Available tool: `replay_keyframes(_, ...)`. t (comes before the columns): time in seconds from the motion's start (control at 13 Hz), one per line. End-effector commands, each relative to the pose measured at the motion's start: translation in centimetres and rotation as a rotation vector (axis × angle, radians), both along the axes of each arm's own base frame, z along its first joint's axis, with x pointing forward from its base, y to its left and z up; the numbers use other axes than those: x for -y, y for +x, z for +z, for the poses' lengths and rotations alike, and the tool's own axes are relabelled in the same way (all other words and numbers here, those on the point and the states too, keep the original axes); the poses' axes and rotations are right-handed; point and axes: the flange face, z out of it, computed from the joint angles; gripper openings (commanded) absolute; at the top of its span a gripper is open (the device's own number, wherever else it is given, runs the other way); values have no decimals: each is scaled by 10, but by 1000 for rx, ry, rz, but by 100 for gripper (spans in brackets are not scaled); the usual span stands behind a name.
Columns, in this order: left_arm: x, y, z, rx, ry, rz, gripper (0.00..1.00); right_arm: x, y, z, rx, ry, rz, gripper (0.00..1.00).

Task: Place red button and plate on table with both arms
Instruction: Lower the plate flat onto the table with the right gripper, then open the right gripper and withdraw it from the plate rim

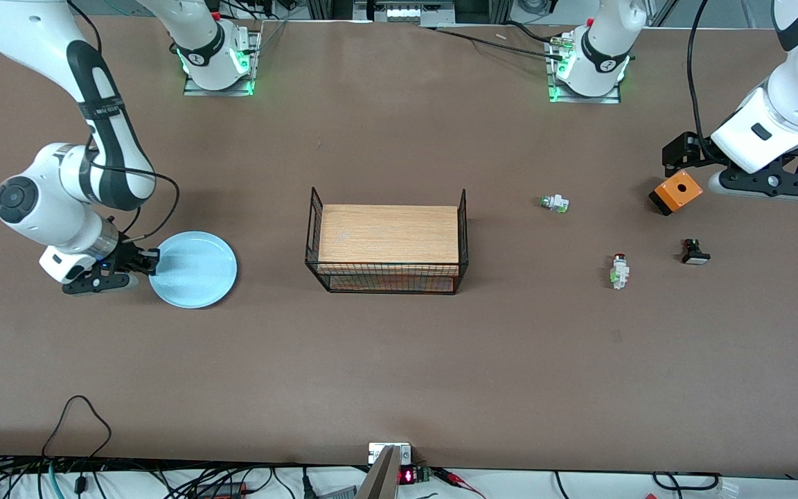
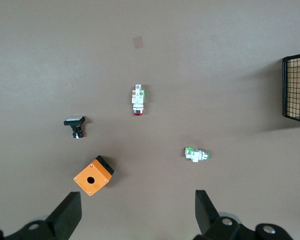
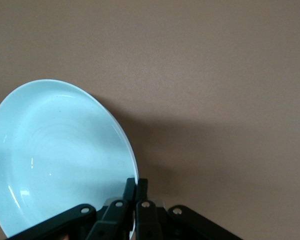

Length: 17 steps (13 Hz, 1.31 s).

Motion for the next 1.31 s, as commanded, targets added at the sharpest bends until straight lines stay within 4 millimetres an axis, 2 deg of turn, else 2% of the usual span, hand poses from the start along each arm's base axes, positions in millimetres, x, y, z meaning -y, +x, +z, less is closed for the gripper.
replay_keyframes(0.0,0,-4,5,5,-4,8,100,-7,-1,-16,33,13,13,0)
replay_keyframes(0.31,0,-4,5,2,-3,8,100,-25,2,-38,71,12,37,0)
replay_keyframes(0.54,0,-4,4,0,-3,8,100,-29,4,-50,88,7,45,0)
replay_keyframes(0.69,0,-4,4,0,-3,8,100,-30,5,-55,101,4,46,0)
replay_keyframes(1.0,0,-4,4,0,-3,10,100,-25,6,-53,104,4,40,2)
replay_keyframes(1.08,0,-4,4,0,-3,10,100,-25,5,-54,102,4,40,10)
replay_keyframes(1.15,0,-4,4,0,-3,10,100,-25,6,-54,102,4,40,27)
replay_keyframes(1.23,-1,-4,4,0,-3,11,100,-25,6,-53,102,4,40,36)
